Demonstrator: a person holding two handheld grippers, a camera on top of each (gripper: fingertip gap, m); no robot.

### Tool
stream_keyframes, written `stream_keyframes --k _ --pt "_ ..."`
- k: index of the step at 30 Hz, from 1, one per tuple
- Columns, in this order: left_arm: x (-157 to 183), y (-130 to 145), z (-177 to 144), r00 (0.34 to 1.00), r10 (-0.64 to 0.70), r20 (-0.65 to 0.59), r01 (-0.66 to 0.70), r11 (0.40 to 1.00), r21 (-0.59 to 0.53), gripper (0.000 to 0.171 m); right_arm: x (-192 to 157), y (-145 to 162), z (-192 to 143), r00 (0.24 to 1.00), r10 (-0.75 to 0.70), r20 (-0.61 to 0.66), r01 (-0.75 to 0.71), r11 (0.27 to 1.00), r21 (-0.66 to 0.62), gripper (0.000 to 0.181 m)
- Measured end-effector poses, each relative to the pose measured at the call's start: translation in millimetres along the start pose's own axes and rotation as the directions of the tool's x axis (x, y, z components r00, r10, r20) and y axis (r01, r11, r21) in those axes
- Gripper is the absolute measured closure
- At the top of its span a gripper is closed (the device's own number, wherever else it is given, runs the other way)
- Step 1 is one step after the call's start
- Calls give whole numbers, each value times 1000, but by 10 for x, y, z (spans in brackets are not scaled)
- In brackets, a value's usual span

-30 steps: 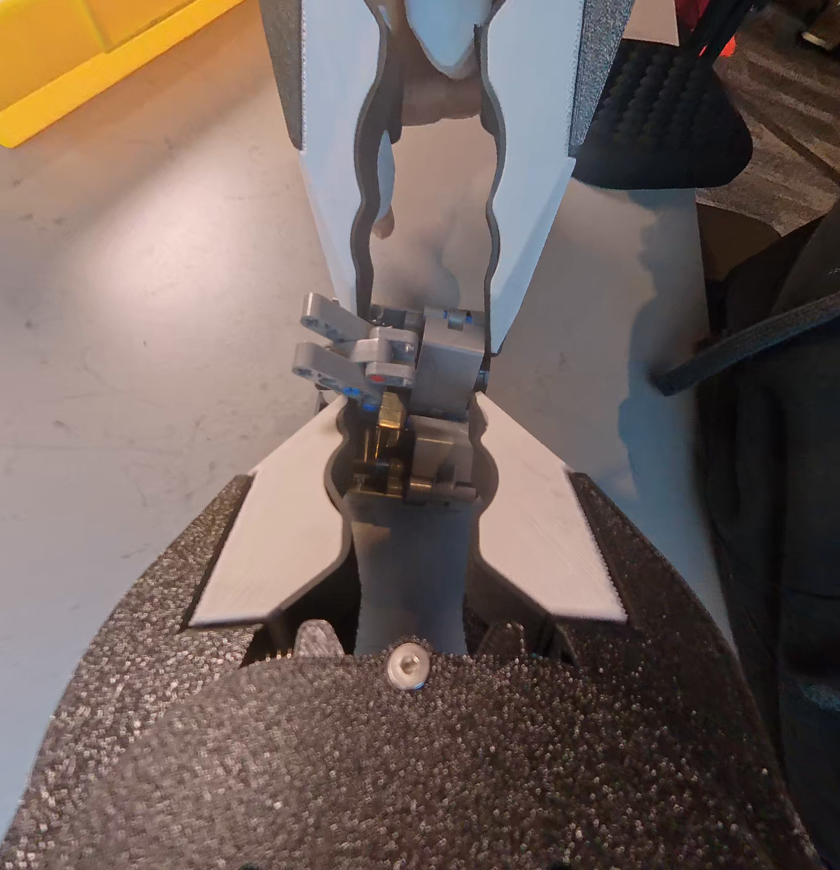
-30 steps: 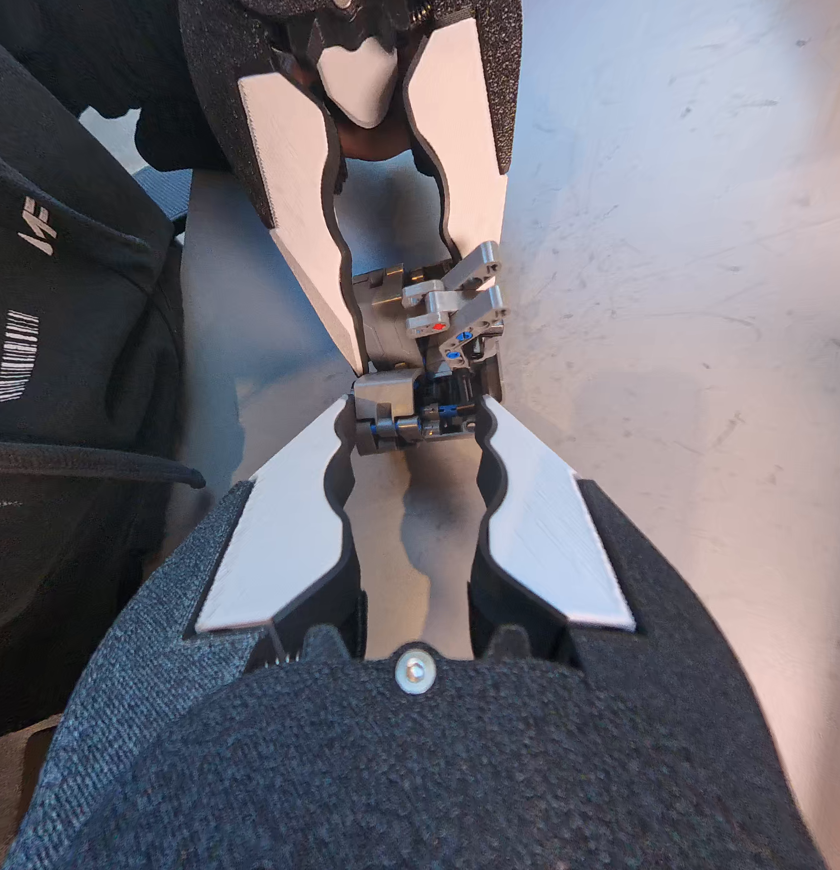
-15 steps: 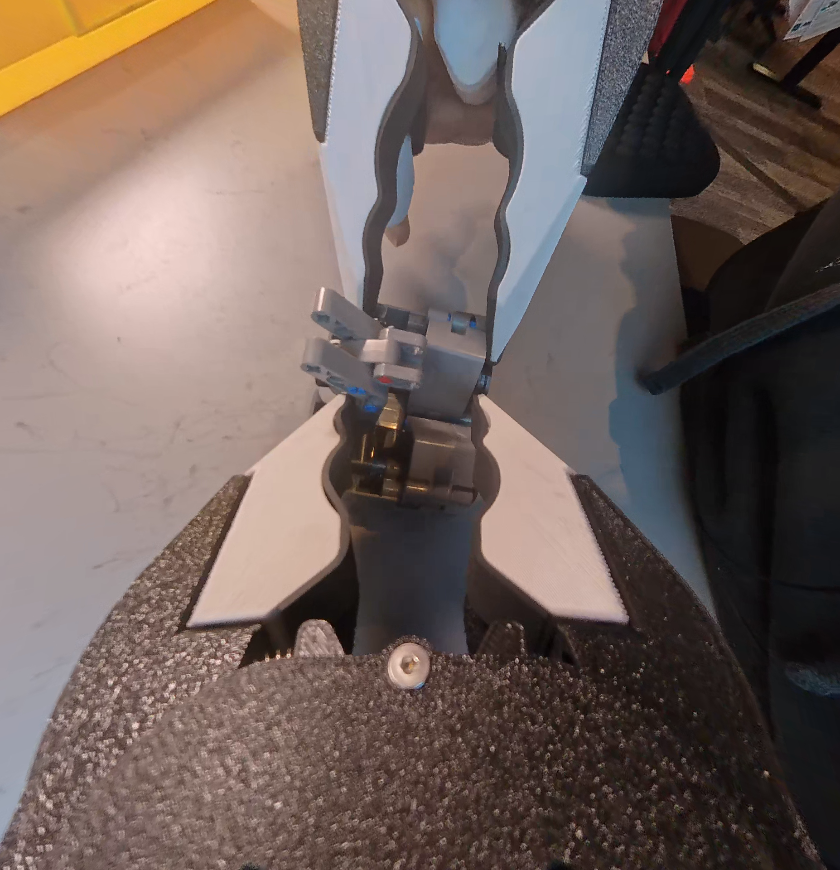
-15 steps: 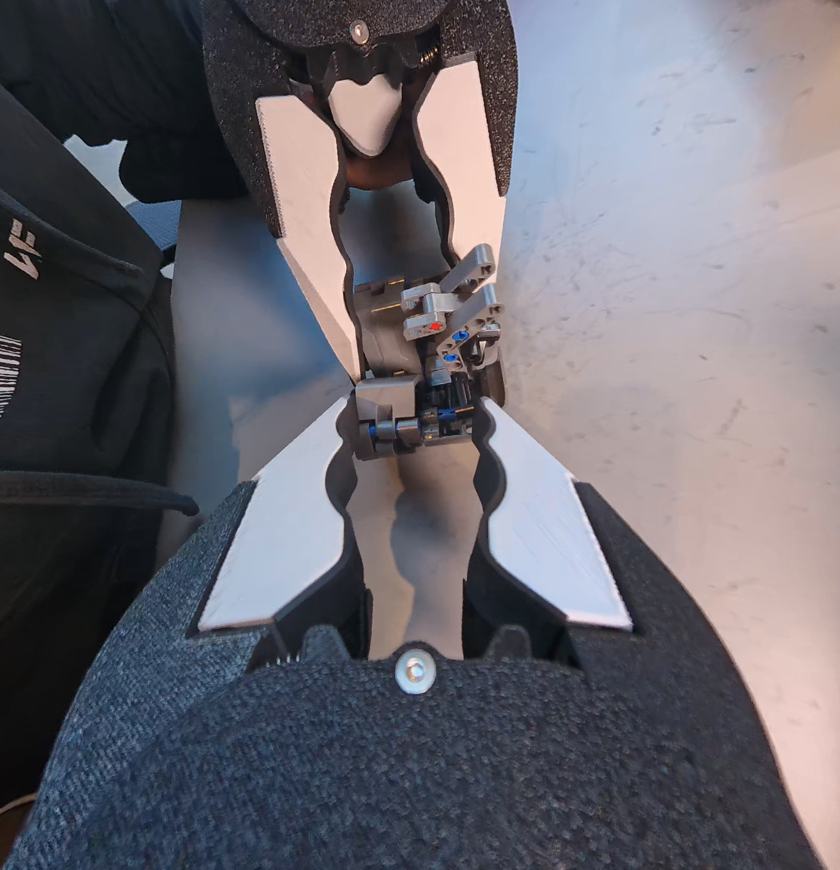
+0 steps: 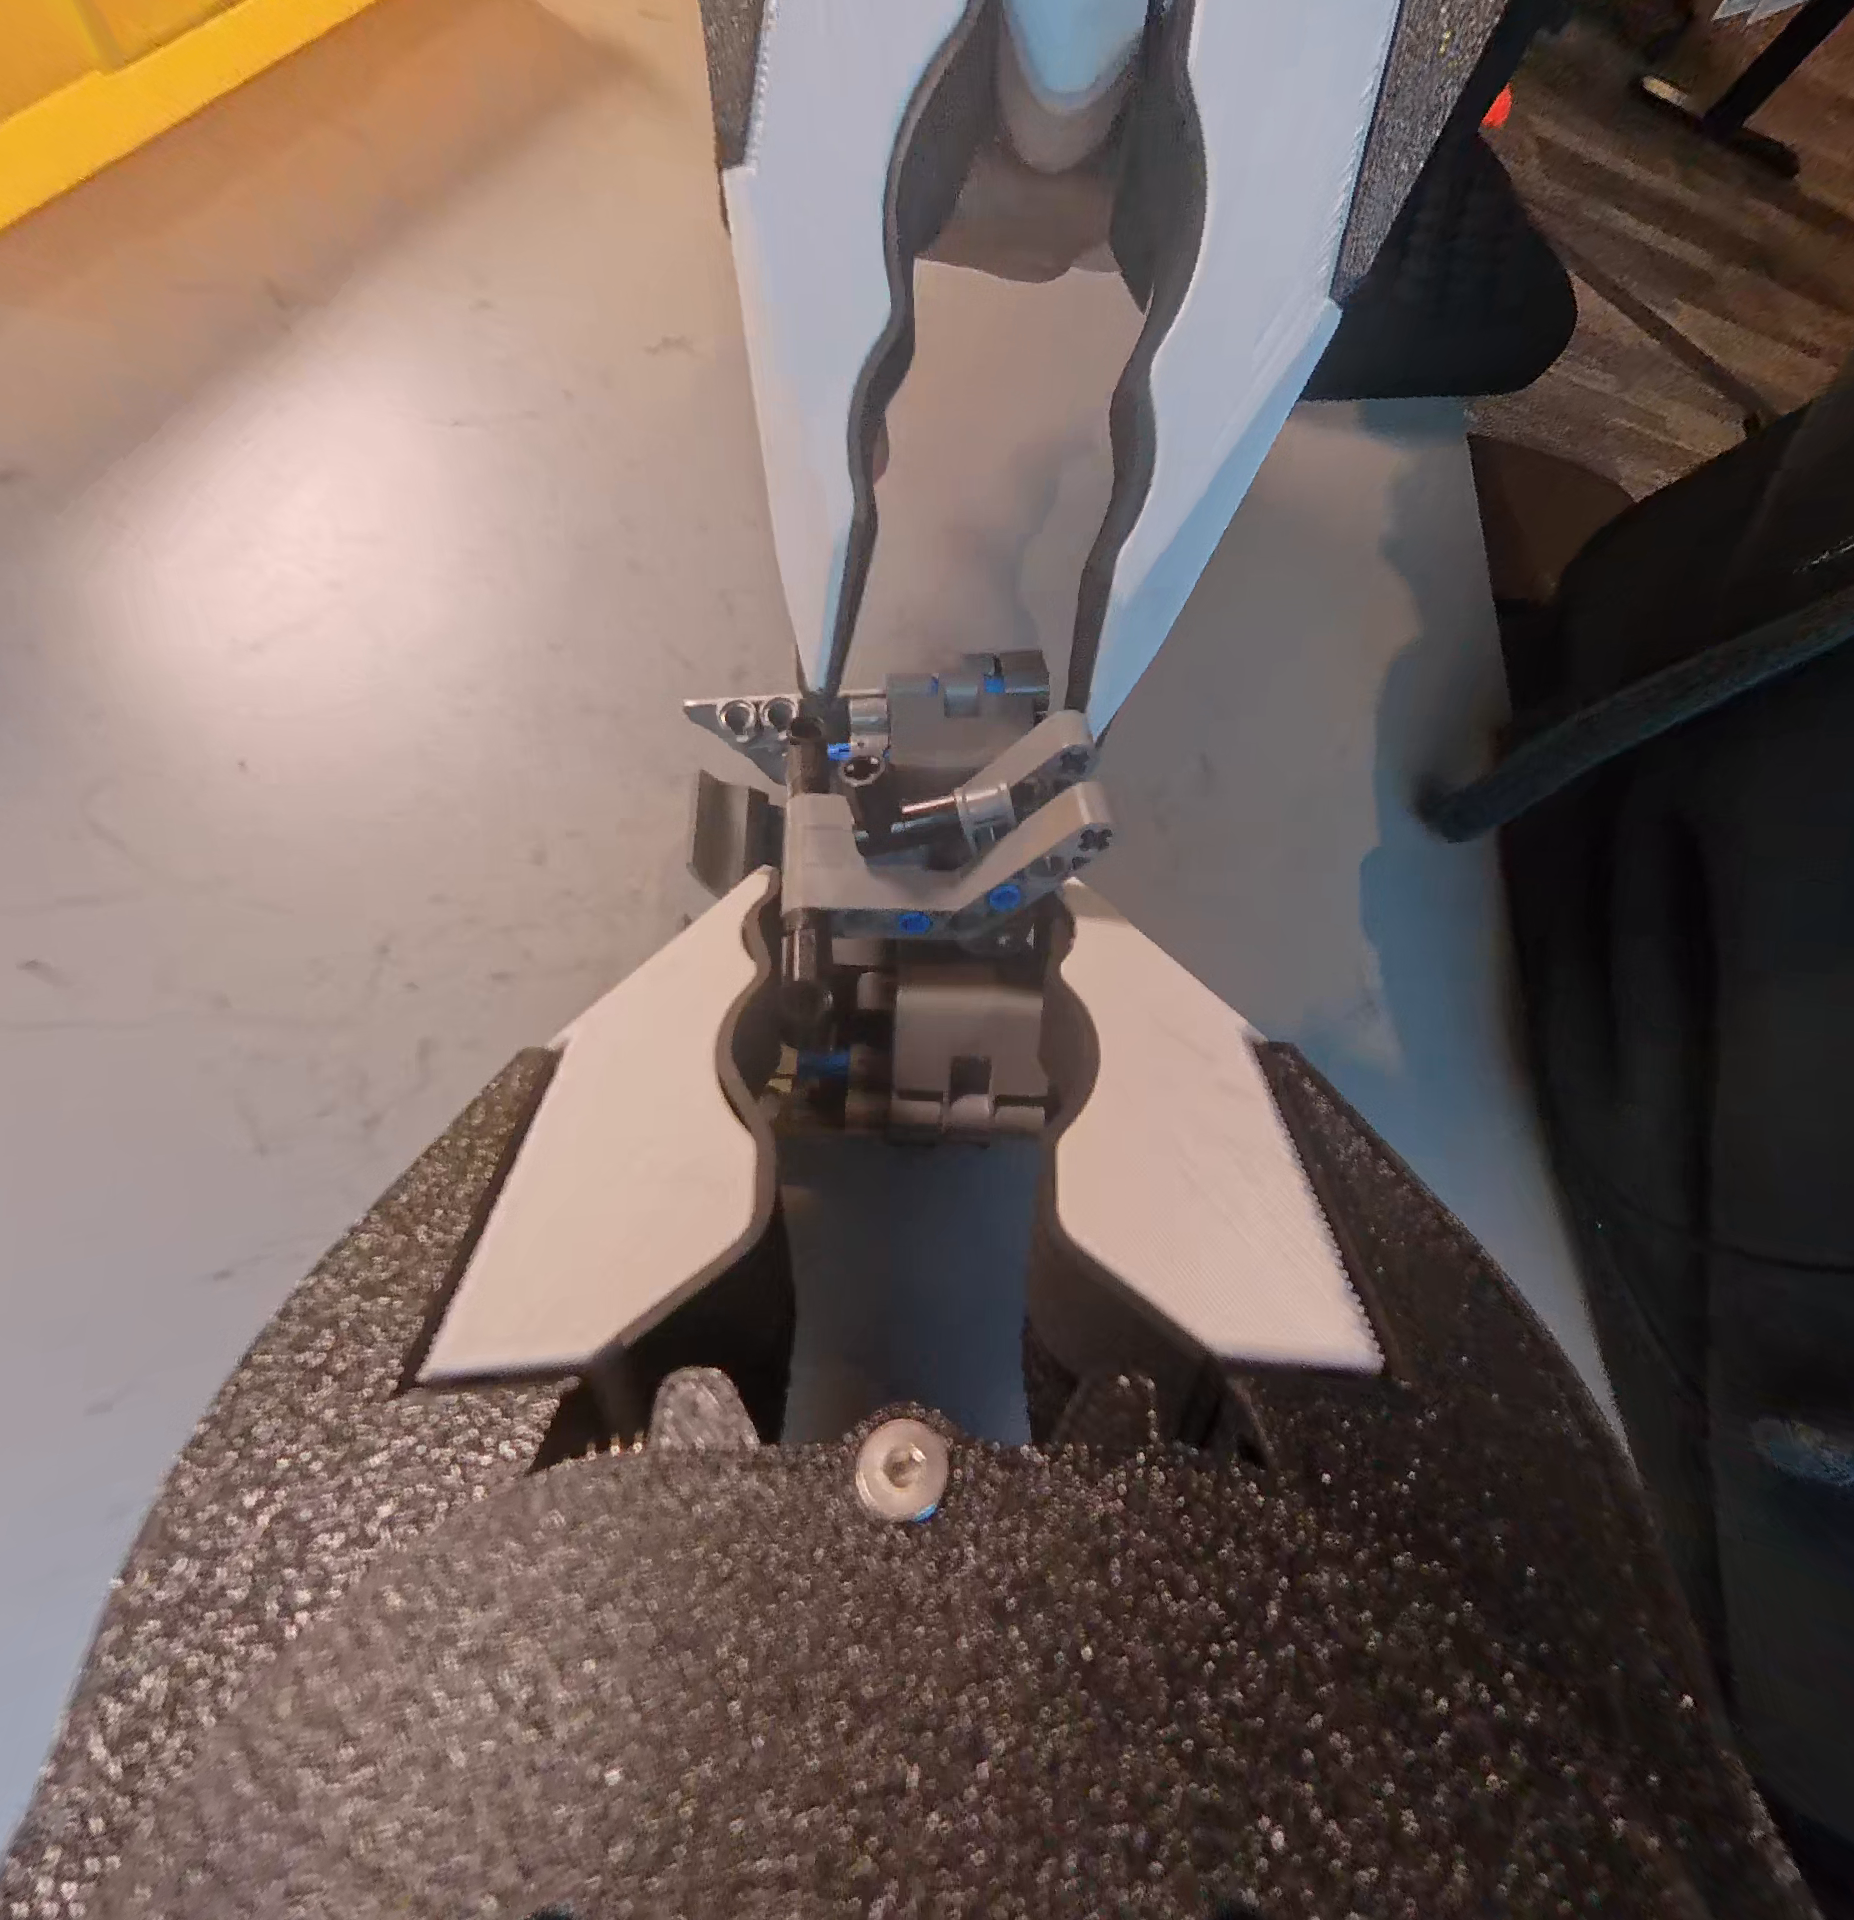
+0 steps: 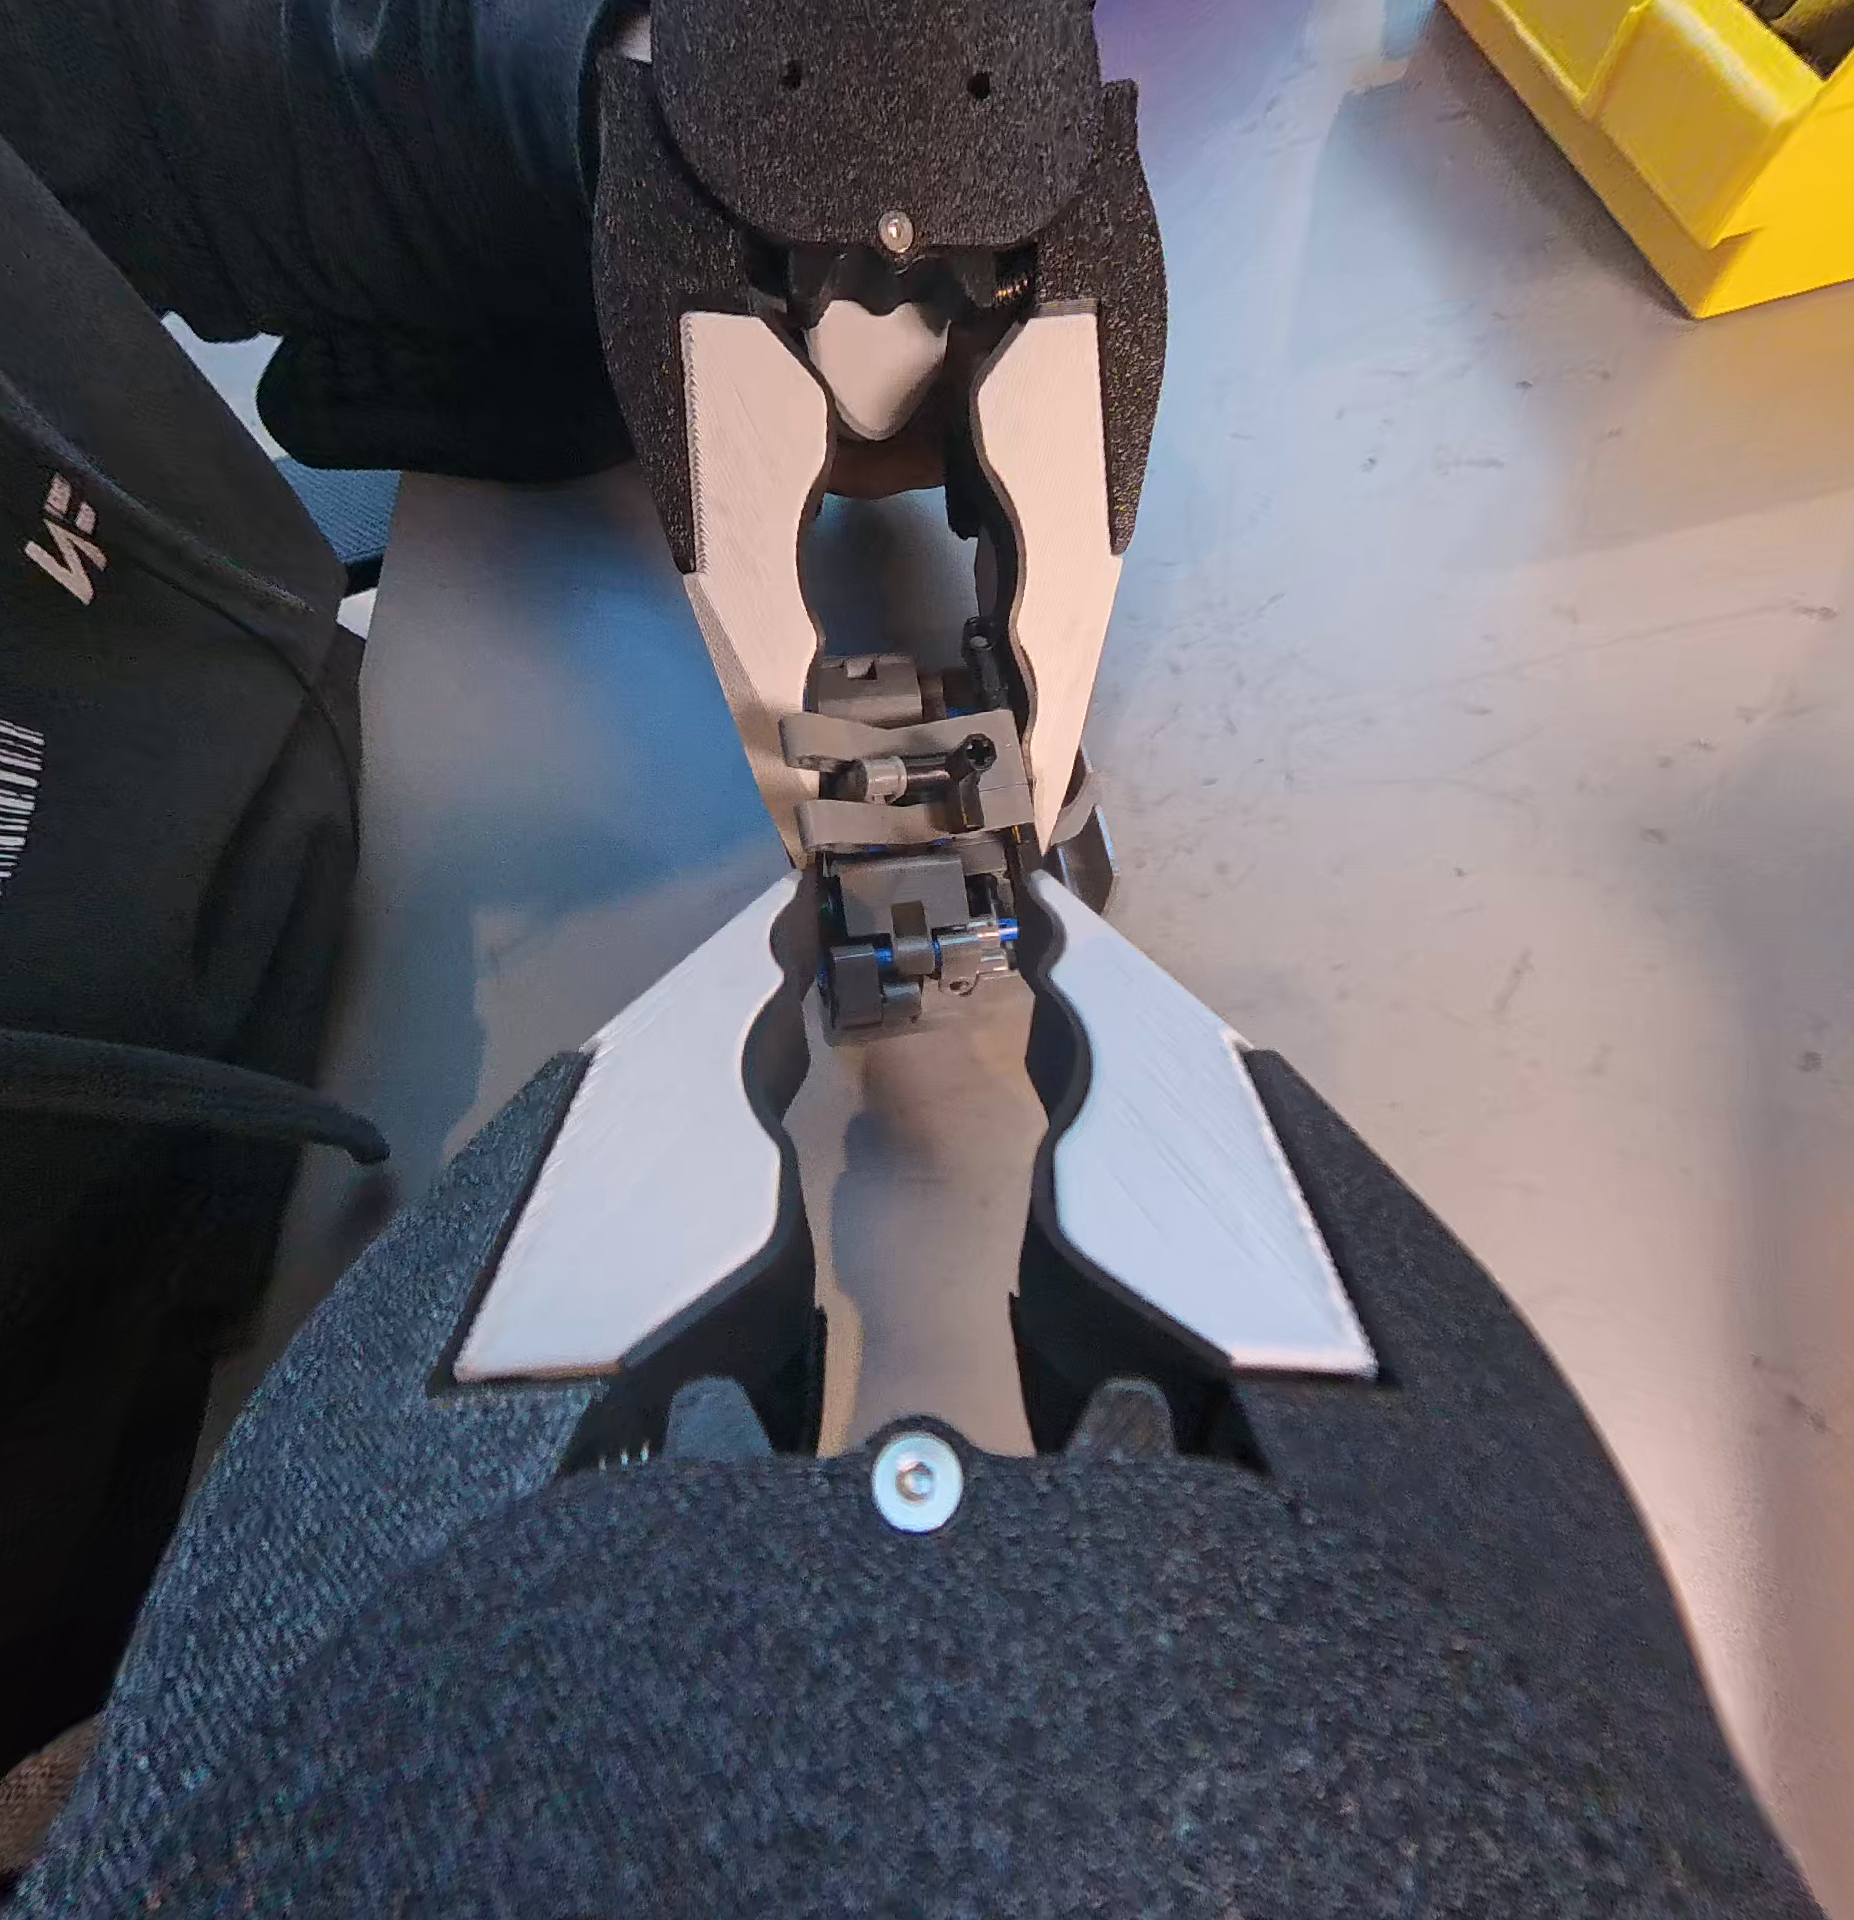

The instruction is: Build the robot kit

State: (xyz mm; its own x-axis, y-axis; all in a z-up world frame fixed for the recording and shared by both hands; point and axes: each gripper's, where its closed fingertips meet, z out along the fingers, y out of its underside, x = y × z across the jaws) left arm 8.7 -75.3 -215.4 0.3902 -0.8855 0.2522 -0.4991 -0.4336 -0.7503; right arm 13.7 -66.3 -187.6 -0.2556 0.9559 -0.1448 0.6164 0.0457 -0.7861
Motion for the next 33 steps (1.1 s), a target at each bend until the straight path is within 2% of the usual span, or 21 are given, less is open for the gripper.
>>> stream_keyframes --k 9,16,19,20,24,27,29,33 --pt "0 -8 -9 1000 -9 -6 9 1000 10 125 -20 19 41 1000 -29 12 29 999 -19 139" --pt "-4 -17 -11 1000 -17 -13 17 1000 22 125 -49 -111 120 979 -205 -24 204 979 -16 132" --pt "0 -27 -10 1000 -18 -19 19 999 29 124 -47 -171 146 967 -253 -32 253 968 -4 167" --pt "1 -31 -14 1000 -19 -22 20 999 33 124 -45 -199 133 970 -242 -20 242 970 12 173" --pt "-18 -63 -102 999 -34 -31 36 997 63 117 29 -271 59 992 -118 39 116 992 42 174" --pt "-24 -143 -251 999 -29 -40 33 992 121 118 83 -381 -16 988 75 135 -88 991 96 174" --pt "-41 -202 -363 999 -20 -33 25 986 163 123 117 -437 -58 961 184 207 -210 971 114 174" --pt "-132 -222 -453 999 8 32 -13 983 183 144 146 -545 -79 911 284 300 -333 934 126 174"
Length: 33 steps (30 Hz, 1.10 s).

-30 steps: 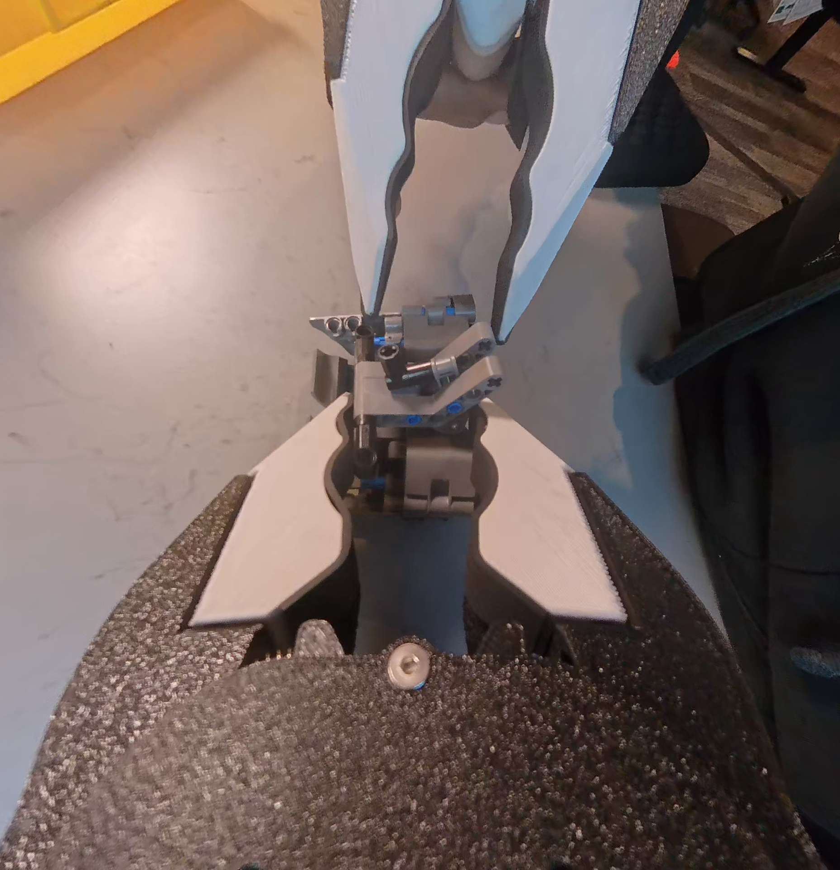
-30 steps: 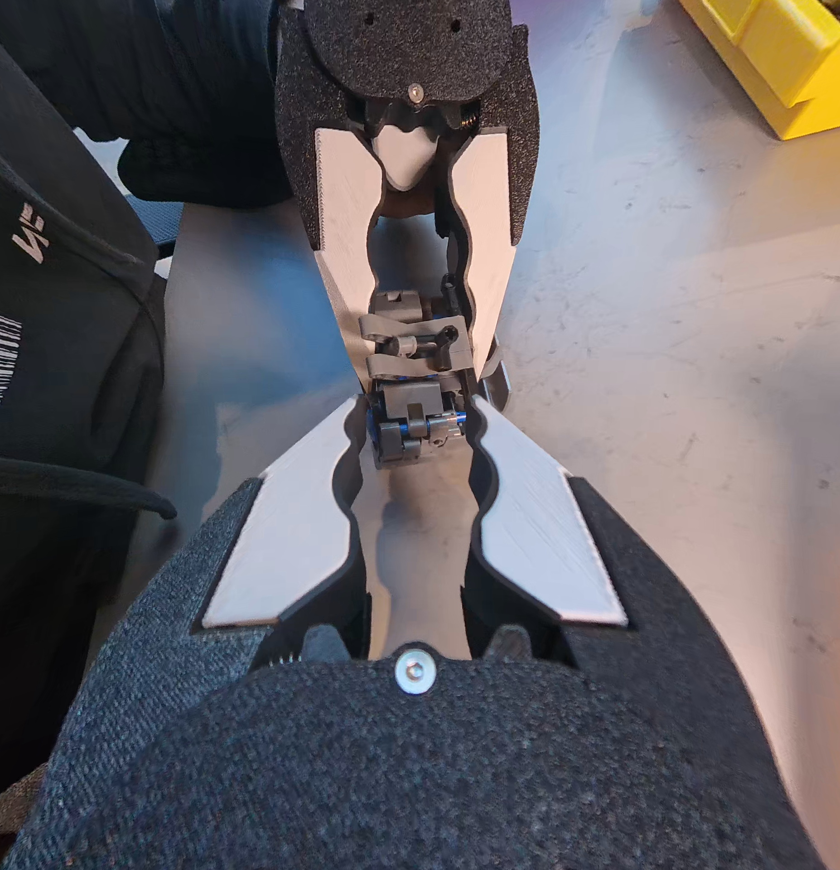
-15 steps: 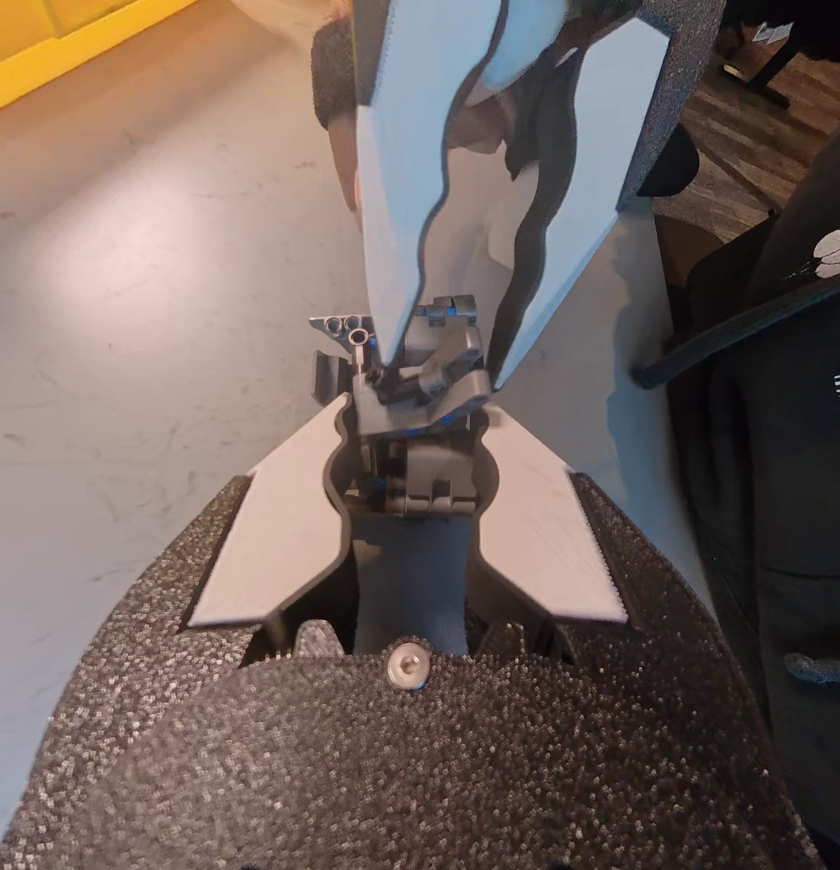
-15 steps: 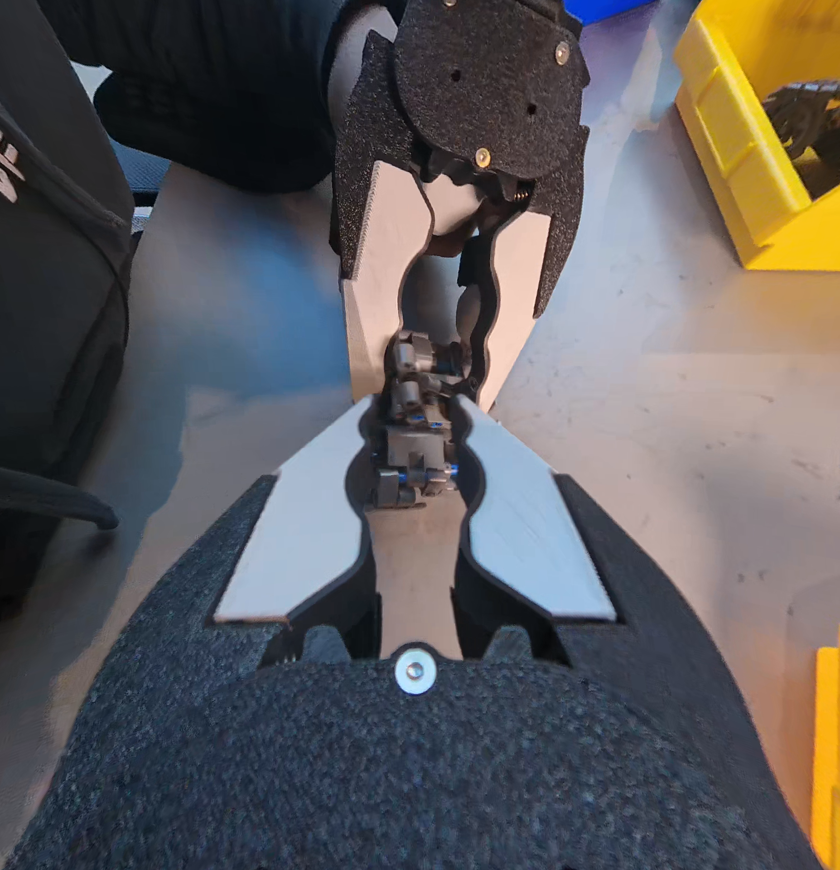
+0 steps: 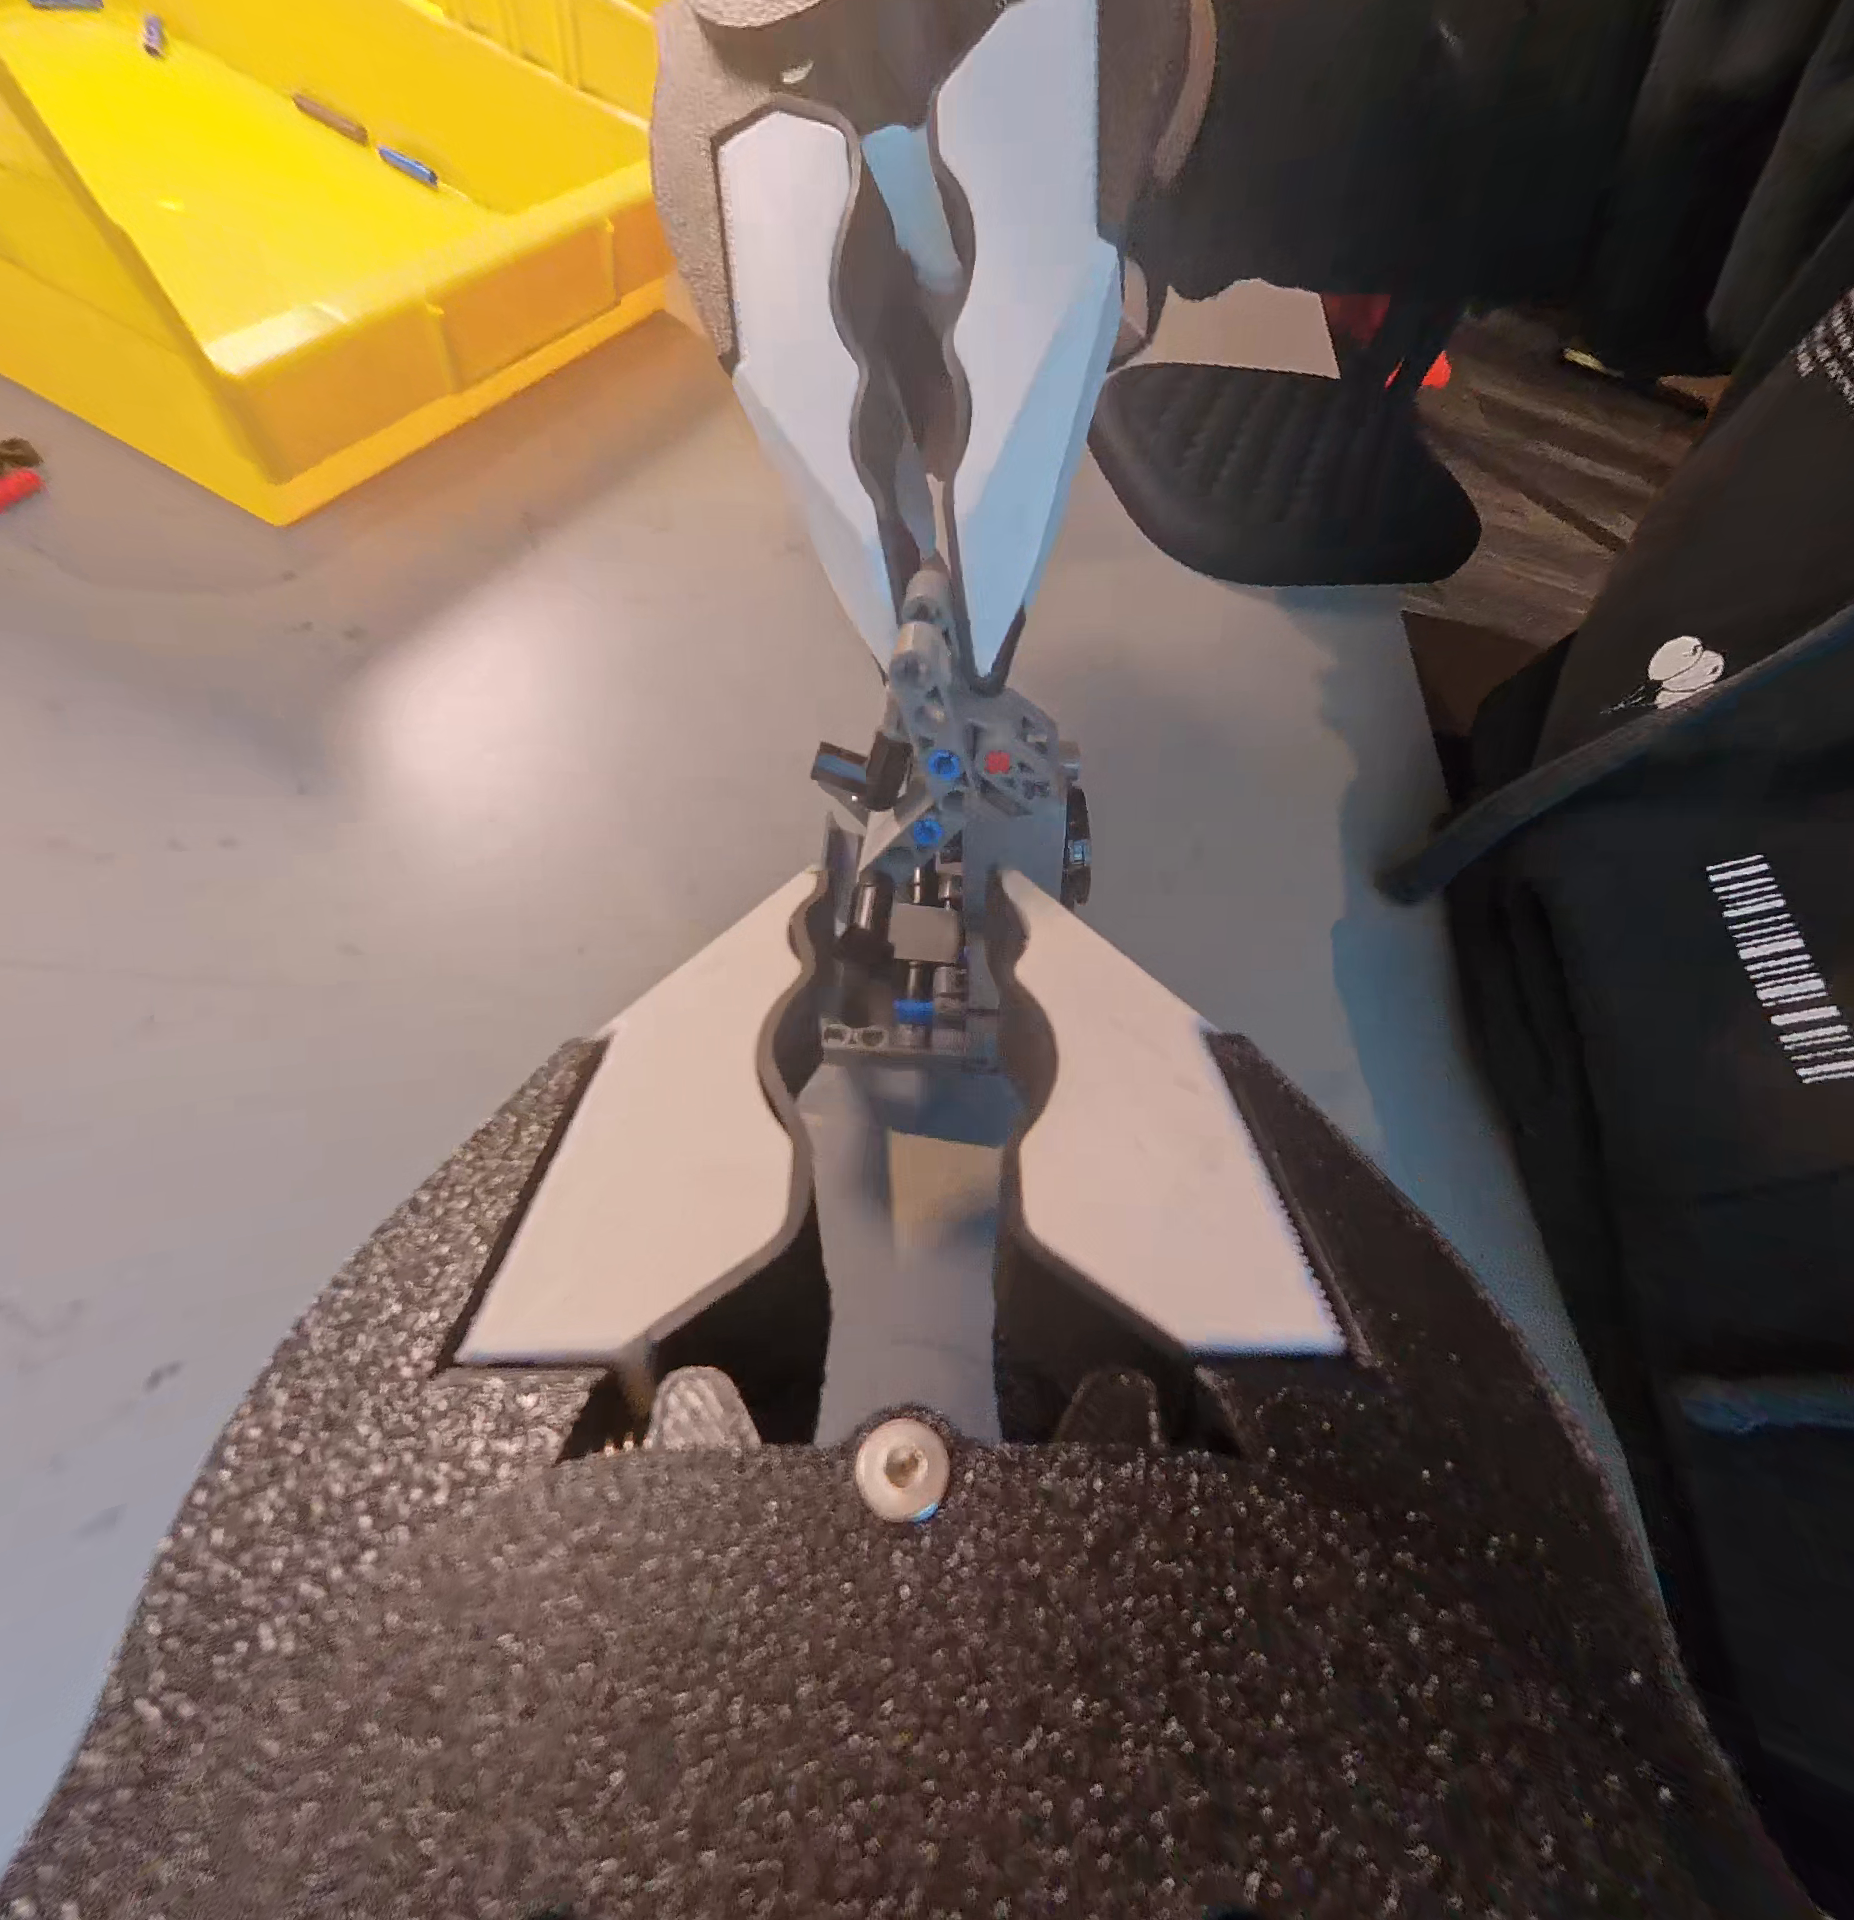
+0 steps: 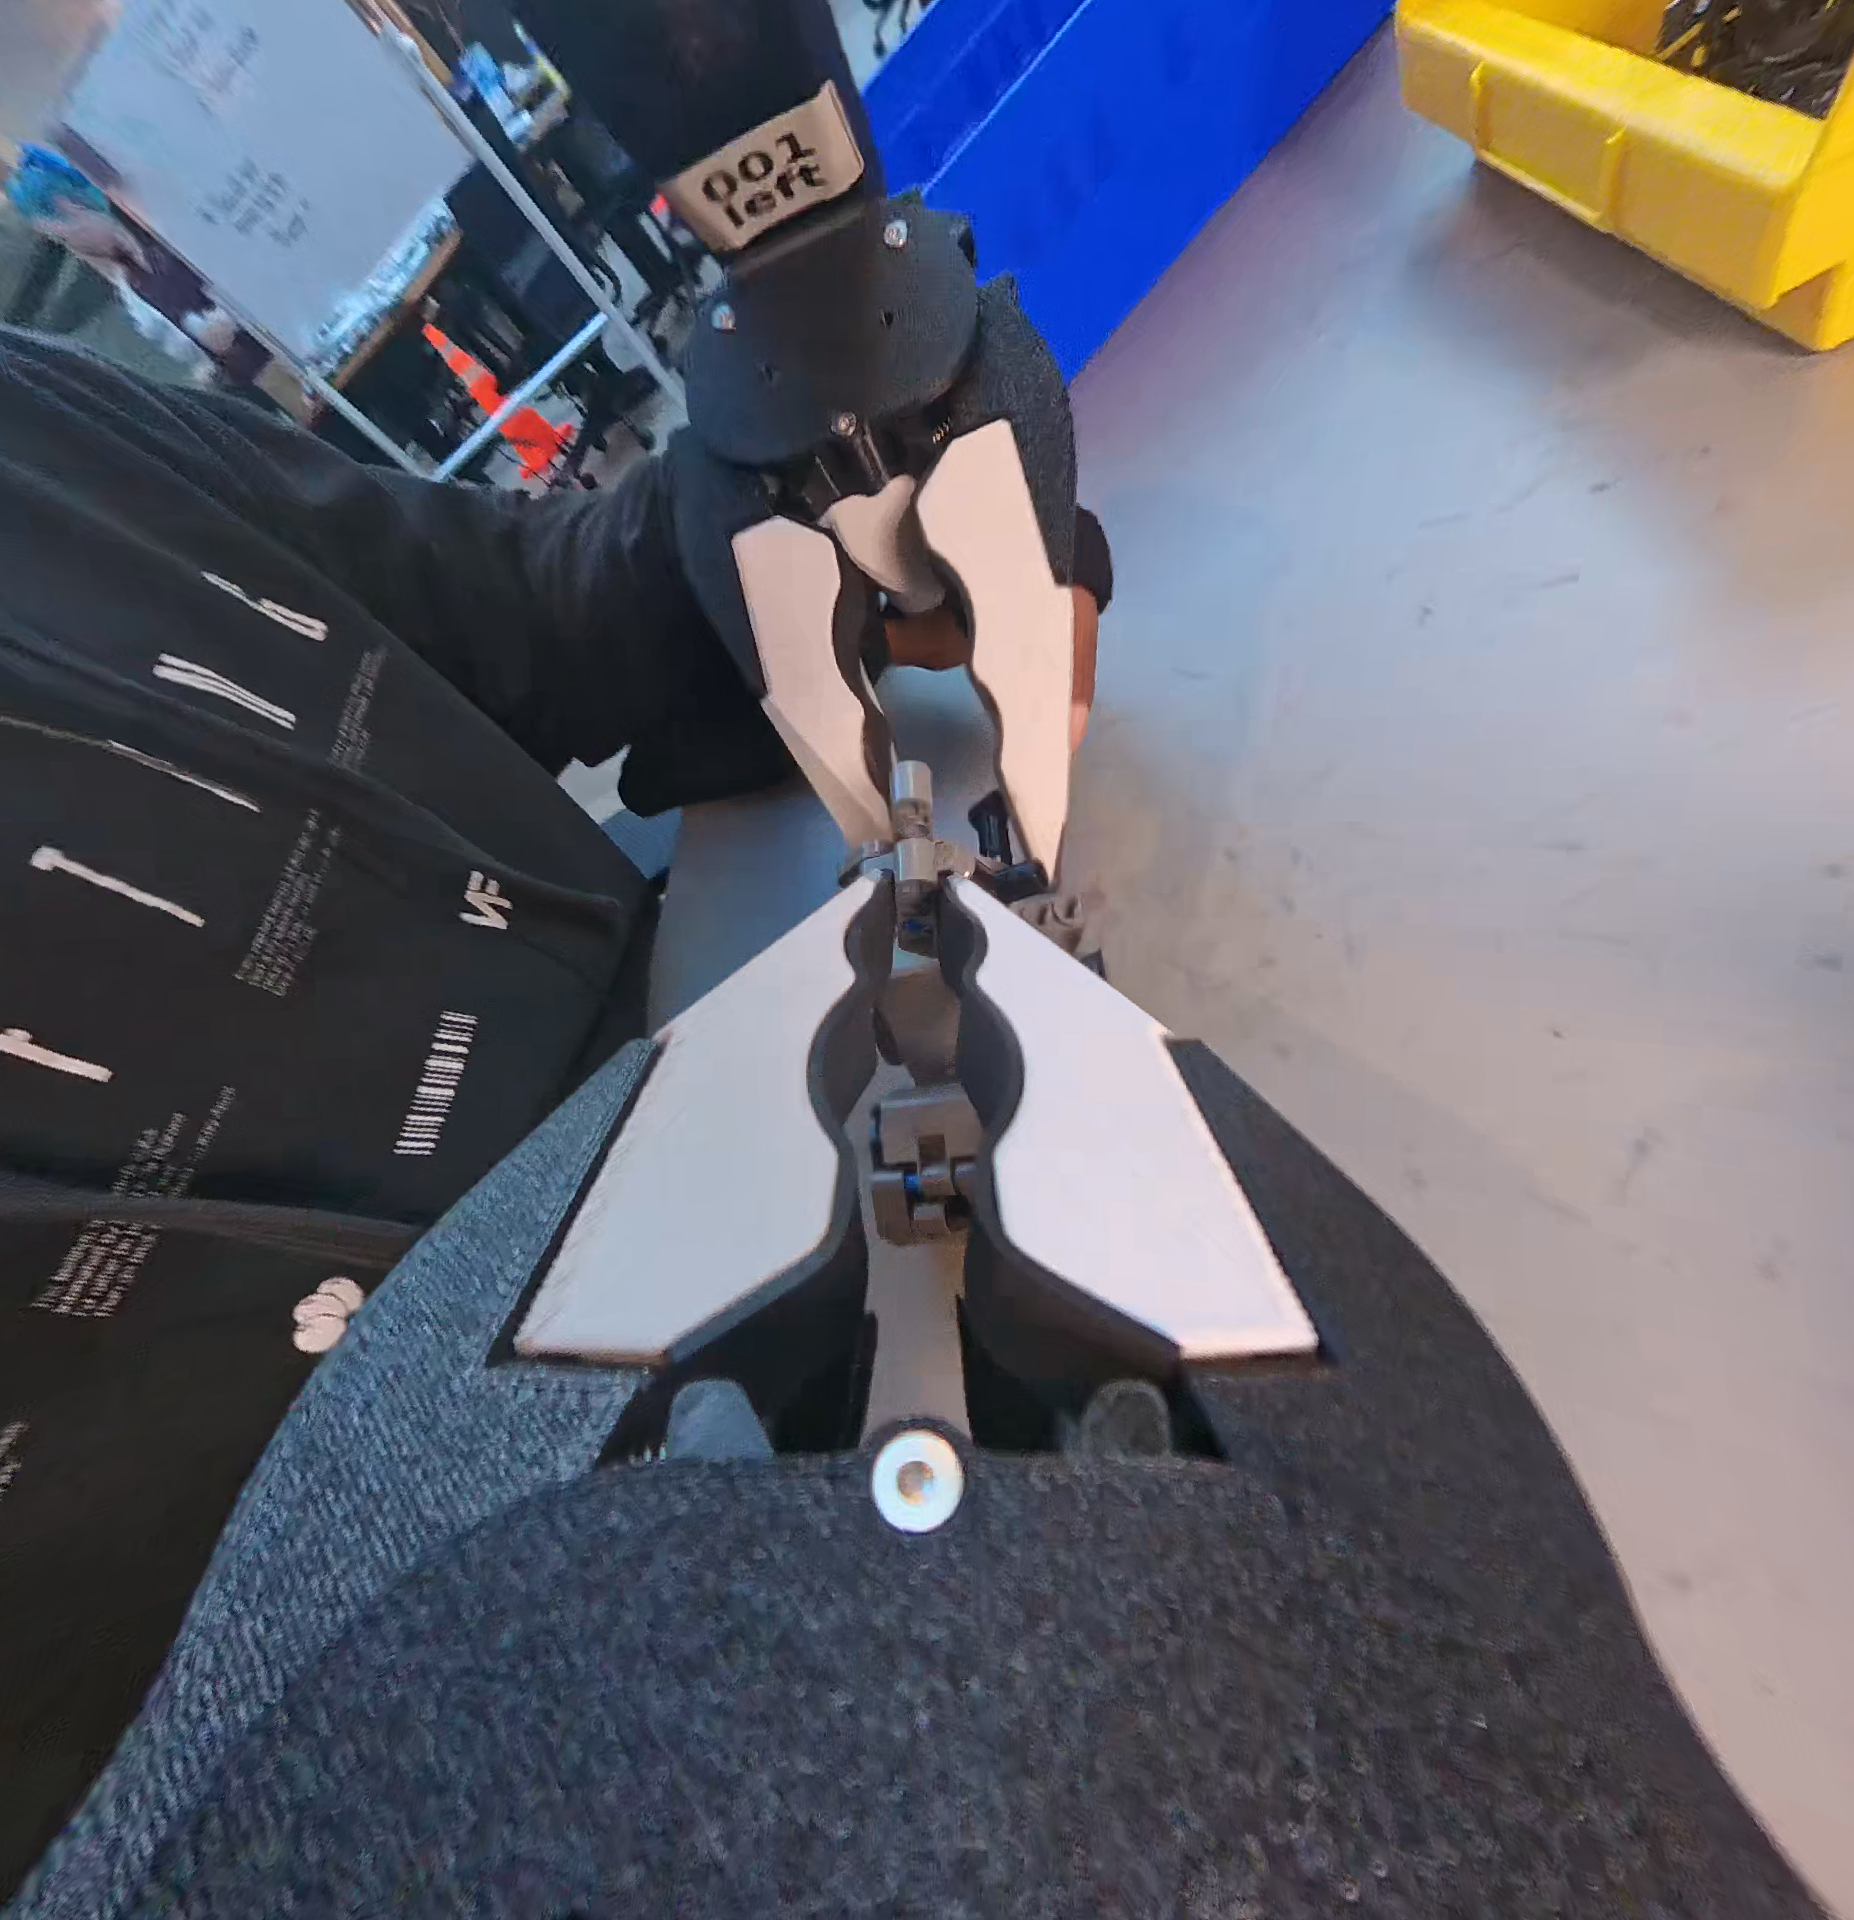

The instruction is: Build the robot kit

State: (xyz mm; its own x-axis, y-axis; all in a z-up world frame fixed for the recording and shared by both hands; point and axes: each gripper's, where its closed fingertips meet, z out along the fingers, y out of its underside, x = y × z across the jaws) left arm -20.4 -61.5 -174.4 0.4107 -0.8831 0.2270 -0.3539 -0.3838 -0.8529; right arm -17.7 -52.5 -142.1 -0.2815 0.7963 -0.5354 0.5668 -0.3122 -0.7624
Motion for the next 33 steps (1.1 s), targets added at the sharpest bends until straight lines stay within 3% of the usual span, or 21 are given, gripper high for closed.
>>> stream_keyframes --k 2,7,10,11,18,23,25,27,33 --pt "-14 -4 2 1000 21 16 -21 1000 5 162 -23 -54 13 999 25 32 -26 999 19 174" --pt "17 -39 -18 994 -86 -64 89 995 46 165 35 -152 -18 998 -58 -11 59 996 67 169" --pt "10 -17 -14 969 -200 -144 210 976 62 164 96 -79 -59 968 -237 -83 239 971 8 140" --pt "14 -13 -13 959 -226 -169 240 969 65 164 140 -11 -63 949 -295 -113 293 955 -41 138" --pt "57 23 47 931 -282 -234 300 953 45 165 175 200 118 895 -429 -122 409 899 -158 165" --pt "0 45 30 928 -297 -224 317 947 54 164 230 194 145 917 -384 -106 365 917 -163 166" --pt "-69 34 -23 935 -292 -199 310 949 64 156 247 202 136 933 -346 -93 330 931 -156 166" --pt "-162 107 -74 958 -256 -132 263 964 44 154 296 213 124 949 -299 -97 284 948 -142 166" --pt "-111 255 -29 982 -156 -103 153 987 -39 153 359 258 181 971 -224 -79 215 970 -112 166"
